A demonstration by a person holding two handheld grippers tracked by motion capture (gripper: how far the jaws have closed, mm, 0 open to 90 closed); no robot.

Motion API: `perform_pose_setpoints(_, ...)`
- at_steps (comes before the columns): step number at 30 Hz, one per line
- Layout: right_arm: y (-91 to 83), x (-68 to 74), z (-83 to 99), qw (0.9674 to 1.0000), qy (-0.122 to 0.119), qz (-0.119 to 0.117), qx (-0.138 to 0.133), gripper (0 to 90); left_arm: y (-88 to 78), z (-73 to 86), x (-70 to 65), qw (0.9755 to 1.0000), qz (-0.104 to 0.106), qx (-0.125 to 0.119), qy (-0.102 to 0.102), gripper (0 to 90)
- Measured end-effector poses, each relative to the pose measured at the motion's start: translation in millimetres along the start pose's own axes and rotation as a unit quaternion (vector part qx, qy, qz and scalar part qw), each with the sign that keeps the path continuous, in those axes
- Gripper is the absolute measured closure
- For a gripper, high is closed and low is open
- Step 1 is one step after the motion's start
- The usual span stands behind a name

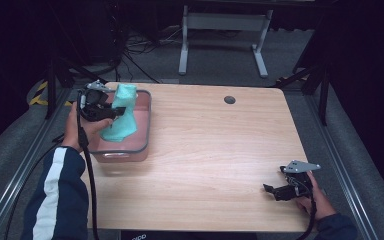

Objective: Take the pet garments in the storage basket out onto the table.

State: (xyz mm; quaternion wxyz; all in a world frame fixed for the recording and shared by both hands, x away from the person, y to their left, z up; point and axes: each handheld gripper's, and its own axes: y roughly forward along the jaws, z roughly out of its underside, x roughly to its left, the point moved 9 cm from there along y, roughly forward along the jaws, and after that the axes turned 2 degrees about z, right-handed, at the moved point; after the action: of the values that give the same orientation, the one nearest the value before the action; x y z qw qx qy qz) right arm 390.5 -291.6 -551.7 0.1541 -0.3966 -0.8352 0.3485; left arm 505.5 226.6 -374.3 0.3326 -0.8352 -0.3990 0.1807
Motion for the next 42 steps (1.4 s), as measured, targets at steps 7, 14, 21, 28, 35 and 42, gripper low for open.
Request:
perform_pose_setpoints(7,0.0,0.0,0.0,1.0,0.0,0.0,0.0,0.6,-8.8,-8.0,-16.2,0.9998,0.012,-0.01,0.013,72.4)
perform_pose_setpoints(14,0.0,0.0,0.0,1.0,0.0,0.0,0.0,0.6,-5.6,-18.1,-34.7,0.9988,0.03,-0.017,0.033,72.4)
perform_pose_setpoints(21,0.0,0.0,0.0,1.0,0.0,0.0,0.0,0.6,1.7,-26.0,-54.4,0.9977,0.044,-0.024,0.046,72.3)
perform_pose_setpoints(28,-0.1,0.0,0.0,1.0,0.0,0.0,0.0,0.6,11.0,-32.7,-80.0,0.9952,0.064,-0.019,0.071,72.3)
perform_pose_setpoints(35,0.0,0.0,0.0,1.0,0.0,0.0,0.0,0.6,24.8,-35.9,-99.5,0.9931,0.081,-0.011,0.084,72.3)
perform_pose_setpoints(42,0.0,0.0,0.0,1.0,0.0,0.0,0.0,0.6,45.0,-36.6,-120.2,0.9899,0.098,0.007,0.102,72.3)
